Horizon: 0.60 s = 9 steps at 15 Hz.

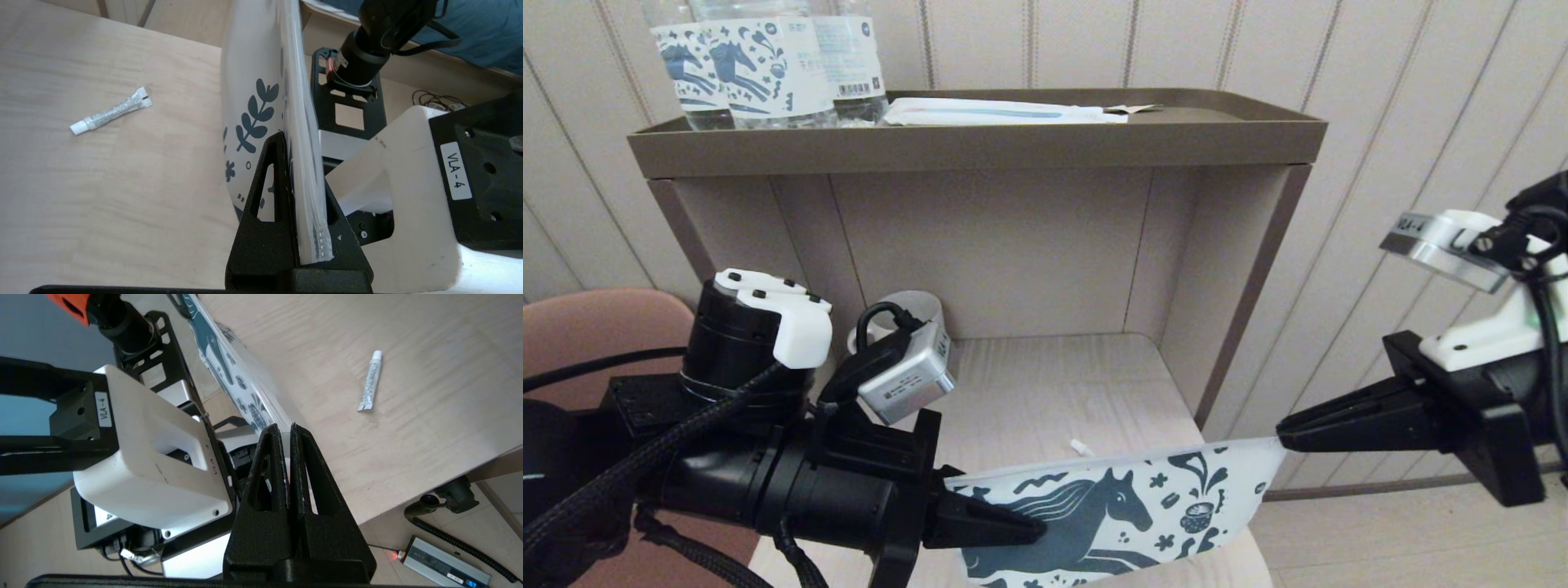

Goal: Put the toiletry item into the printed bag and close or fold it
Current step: Open the storage bag

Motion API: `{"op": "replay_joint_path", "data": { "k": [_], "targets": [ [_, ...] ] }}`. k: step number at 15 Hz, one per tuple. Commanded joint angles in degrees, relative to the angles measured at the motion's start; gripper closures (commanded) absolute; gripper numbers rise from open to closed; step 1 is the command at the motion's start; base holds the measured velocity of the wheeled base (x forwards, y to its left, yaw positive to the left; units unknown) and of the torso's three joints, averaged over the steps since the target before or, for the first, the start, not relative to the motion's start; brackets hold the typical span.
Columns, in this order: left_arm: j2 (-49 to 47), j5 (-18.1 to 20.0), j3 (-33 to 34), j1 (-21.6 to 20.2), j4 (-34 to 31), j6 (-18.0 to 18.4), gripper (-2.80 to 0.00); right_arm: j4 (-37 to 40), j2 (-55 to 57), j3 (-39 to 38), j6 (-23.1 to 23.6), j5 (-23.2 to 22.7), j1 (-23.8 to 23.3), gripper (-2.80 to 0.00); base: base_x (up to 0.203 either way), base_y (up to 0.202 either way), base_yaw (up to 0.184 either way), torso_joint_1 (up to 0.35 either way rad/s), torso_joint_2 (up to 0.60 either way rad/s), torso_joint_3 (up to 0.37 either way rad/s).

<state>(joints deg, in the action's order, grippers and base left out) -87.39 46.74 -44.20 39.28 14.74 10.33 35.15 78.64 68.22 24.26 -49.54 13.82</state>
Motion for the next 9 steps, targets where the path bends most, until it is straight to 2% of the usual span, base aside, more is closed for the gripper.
{"op": "replay_joint_path", "data": {
  "k": [1, 4, 9],
  "targets": [
    [-0.1, 0.3, -0.2, 0.0, 0.1, 0.0, 0.00, 0.2, 0.2, 0.1, 0.1, -0.3, 0.8, 0.00, 0.000, 0.000, 0.000, 0.000, 0.00, 0.000],
    [-0.1, 0.4, -0.2, 0.0, 0.1, 0.0, 0.00, -2.0, 1.4, 0.0, -0.2, -0.4, 4.9, 0.00, 0.000, 0.000, 0.000, 0.000, 0.00, 0.000],
    [-0.1, 0.4, -0.2, 0.1, 0.0, 0.1, 0.00, -2.7, 2.7, 0.7, -0.3, -0.5, 5.2, 0.00, 0.000, 0.000, 0.000, 0.000, 0.00, 0.000]
  ]
}}
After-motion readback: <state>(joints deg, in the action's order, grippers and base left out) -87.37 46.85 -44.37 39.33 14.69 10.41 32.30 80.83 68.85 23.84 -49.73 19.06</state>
